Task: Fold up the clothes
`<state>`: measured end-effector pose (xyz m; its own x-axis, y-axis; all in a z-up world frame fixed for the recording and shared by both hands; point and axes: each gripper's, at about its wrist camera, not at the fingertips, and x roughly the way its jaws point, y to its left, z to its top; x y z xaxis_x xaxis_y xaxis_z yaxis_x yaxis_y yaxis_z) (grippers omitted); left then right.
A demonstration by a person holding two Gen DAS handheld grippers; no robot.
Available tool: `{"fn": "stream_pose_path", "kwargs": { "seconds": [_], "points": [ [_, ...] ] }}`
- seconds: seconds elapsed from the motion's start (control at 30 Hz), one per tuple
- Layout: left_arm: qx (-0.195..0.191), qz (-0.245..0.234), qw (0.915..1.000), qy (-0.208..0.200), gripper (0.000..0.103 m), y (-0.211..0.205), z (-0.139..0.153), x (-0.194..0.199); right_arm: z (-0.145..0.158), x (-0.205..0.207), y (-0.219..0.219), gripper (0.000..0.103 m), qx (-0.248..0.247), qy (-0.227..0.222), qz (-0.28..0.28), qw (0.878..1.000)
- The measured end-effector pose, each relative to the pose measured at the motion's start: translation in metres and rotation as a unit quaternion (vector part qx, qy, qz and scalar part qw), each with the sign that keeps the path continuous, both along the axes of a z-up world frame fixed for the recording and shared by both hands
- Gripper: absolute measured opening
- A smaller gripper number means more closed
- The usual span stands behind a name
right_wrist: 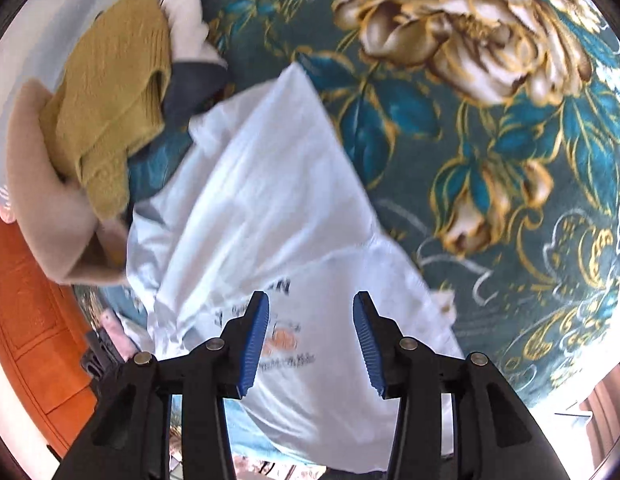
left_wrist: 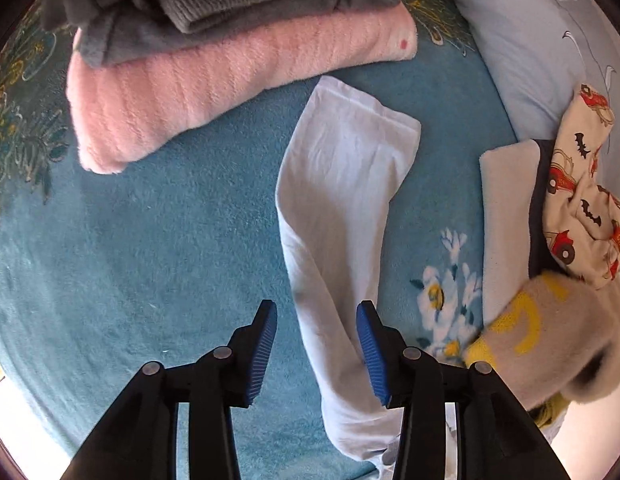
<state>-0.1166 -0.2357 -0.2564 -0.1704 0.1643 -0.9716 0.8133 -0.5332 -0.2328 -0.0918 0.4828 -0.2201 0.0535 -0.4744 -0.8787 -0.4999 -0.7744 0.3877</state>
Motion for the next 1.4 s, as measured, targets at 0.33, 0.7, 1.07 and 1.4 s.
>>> {"fn": "stream_pose_path", "kwargs": {
  "seconds": [0.33, 0.7, 1.07, 1.4],
  "points": [
    [-0.087, -0.149, 0.9845, 0.032, 0.003, 0.072, 0.038, -0.025, 0.016, -0.007, -0.020, 0.045, 0.010, 0.003, 0.048, 0.999],
    [0.070, -0.304, 0.9474, 0.070, 0.055, 0.191, 0.014, -0.043, -0.002, -0.012, -0.058, 0.045, 0.003, -0.018, 0.084, 0.996],
    [0.148, 0.012, 0.9845, 0.094, 0.061, 0.048, -0.010, 0.011, -0.008, -0.014, -0.060, 0.045, 0.009, -0.030, 0.097, 0.995],
    [0.175, 0.115, 0.9752, 0.073, 0.003, 0.043, -0.046, 0.002, 0.002, -0.020, -0.077, 0.045, 0.010, -0.021, 0.124, 0.992]
  ]
}}
